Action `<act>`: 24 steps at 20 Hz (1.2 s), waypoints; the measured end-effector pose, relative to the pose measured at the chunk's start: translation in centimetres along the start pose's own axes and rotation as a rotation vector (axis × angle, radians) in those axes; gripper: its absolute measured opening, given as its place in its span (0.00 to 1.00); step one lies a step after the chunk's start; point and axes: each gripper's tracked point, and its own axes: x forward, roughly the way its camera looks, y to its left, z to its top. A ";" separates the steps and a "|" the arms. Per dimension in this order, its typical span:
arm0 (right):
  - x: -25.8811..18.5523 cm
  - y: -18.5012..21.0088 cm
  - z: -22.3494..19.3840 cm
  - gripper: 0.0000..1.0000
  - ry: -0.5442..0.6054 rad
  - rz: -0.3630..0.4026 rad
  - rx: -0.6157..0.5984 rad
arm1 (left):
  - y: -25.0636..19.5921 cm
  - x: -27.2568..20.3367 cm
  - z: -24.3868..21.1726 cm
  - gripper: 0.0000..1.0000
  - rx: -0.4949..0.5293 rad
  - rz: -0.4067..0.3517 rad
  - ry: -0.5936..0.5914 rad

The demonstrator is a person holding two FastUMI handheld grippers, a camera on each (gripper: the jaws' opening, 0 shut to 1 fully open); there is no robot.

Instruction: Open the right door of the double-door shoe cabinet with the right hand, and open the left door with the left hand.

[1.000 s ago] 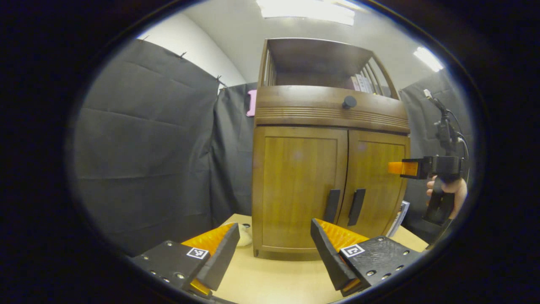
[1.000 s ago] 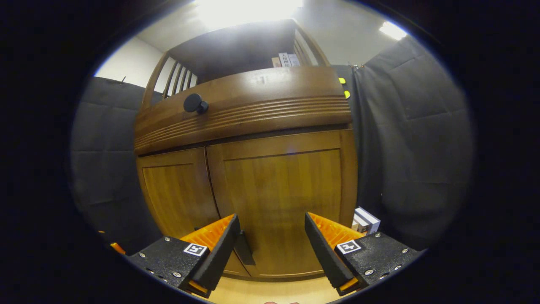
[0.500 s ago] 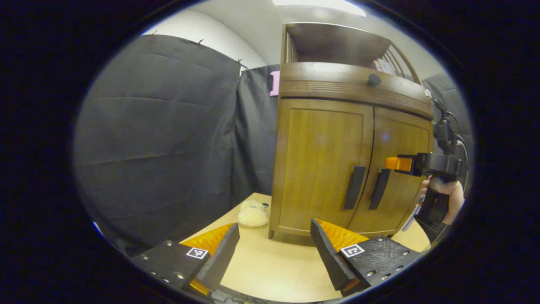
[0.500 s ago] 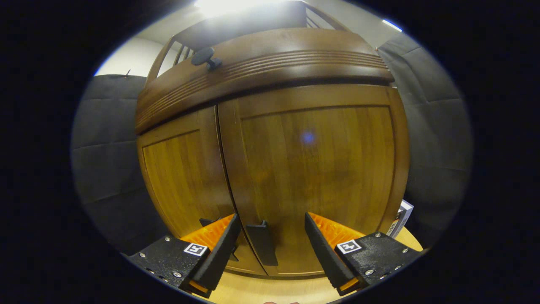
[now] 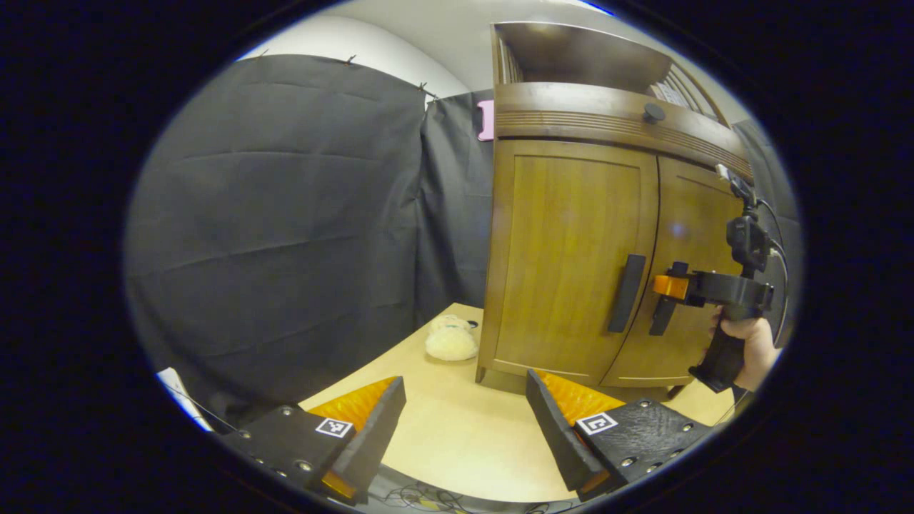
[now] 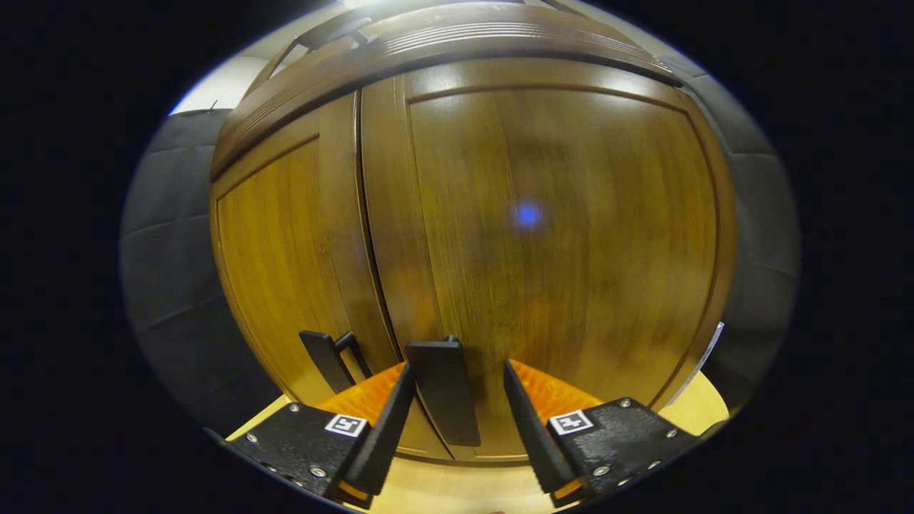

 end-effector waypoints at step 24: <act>-0.3 0.3 0.3 0.24 0.025 0.068 -0.026 | -2.1 0.9 1.2 0.97 0.047 -0.225 -0.070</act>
